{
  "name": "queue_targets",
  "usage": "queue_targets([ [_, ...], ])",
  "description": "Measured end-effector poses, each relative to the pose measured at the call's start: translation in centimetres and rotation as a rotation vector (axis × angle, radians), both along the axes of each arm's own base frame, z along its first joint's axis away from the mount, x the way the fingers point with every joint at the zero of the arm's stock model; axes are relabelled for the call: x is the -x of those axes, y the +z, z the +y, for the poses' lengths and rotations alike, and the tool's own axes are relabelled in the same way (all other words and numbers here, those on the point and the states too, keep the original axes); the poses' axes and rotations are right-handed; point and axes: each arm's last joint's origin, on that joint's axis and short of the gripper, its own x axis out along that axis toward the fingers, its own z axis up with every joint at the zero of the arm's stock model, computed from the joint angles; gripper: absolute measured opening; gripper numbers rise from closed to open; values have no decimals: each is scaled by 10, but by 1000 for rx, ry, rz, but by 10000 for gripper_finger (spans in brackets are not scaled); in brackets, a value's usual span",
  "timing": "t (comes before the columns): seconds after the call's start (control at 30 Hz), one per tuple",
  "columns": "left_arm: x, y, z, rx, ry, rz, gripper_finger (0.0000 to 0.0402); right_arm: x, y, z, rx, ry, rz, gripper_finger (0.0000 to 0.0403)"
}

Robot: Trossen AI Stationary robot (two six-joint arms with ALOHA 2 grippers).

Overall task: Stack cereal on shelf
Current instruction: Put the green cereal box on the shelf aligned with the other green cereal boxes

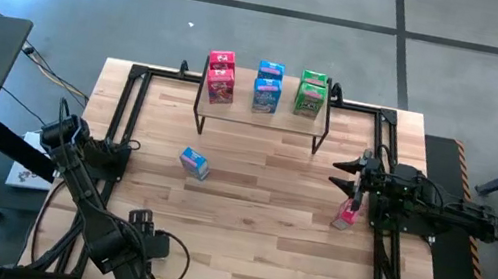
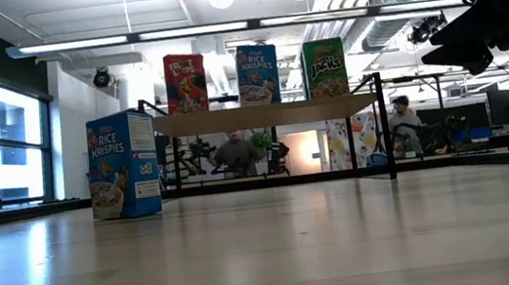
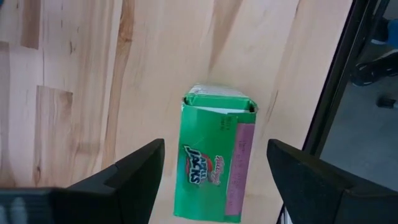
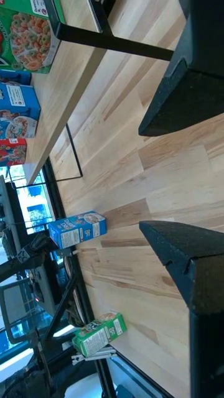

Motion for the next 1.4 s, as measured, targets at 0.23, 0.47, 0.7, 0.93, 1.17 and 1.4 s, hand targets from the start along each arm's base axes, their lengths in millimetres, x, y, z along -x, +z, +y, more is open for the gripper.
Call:
queue_targets([
  [0.23, -5, -13, 3, 16, 15, -6, 276, 0, 0, 0, 0, 1, 0, 227],
  [0.47, -7, -19, 4, 22, 15, -9, 267, 0, 0, 0, 0, 0, 0, 227],
  [0.7, -11, -20, 7, 25, 23, -12, 225, 0, 0, 0, 0, 0, 2, 227],
  [0.93, -15, -20, 10, 31, 26, -13, 173, 0, 0, 0, 0, 0, 2, 227],
  [1.17, -20, -20, 10, 51, -11, -28, 133, 0, 0, 0, 0, 0, 2, 227],
  [1.4, -26, -20, 16, 51, 14, -28, 120, 0, 0, 0, 0, 0, 2, 227],
])
